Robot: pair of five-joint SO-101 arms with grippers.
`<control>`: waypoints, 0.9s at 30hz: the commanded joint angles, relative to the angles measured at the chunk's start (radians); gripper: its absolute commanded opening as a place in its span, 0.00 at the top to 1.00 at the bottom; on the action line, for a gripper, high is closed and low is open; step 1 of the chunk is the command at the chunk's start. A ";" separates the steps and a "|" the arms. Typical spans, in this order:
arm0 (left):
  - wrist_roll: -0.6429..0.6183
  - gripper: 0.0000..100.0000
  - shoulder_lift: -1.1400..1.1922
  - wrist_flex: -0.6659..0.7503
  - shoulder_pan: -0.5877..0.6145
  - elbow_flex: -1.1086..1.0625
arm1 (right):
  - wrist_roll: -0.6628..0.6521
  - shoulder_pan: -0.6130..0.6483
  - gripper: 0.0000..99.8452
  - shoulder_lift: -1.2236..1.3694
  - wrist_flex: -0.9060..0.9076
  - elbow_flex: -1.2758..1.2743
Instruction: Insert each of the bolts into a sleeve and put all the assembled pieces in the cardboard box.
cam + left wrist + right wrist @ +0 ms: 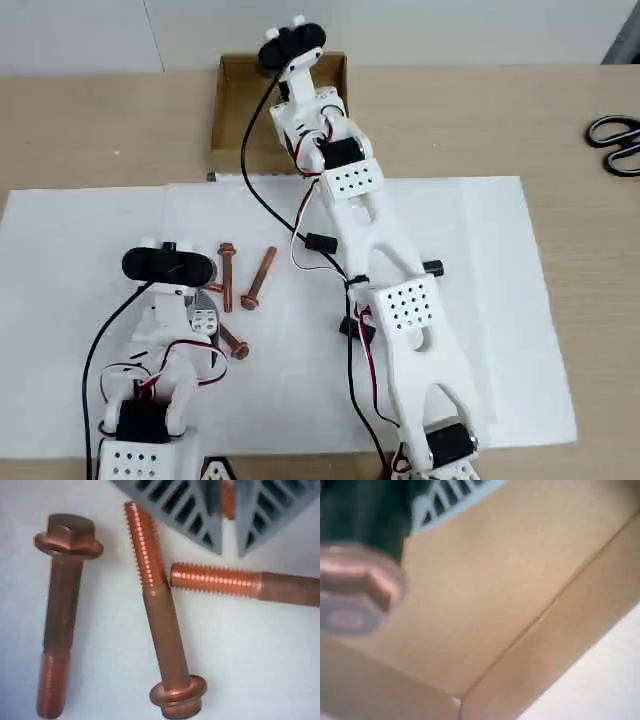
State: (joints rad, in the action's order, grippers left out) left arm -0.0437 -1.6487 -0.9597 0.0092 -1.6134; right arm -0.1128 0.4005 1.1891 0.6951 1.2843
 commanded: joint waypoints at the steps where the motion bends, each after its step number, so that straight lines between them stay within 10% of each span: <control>1: -0.002 0.99 -0.009 0.026 -0.003 0.005 | -0.048 -0.005 1.00 -0.007 0.035 0.121; 27: -0.002 0.99 -0.009 0.026 -0.003 0.005 | -0.012 -0.018 0.86 -0.035 0.498 0.400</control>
State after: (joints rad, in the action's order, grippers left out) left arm -0.0437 -1.6487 -0.9597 0.0092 -1.6134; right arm -0.1542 0.3943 1.2137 1.1078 1.6326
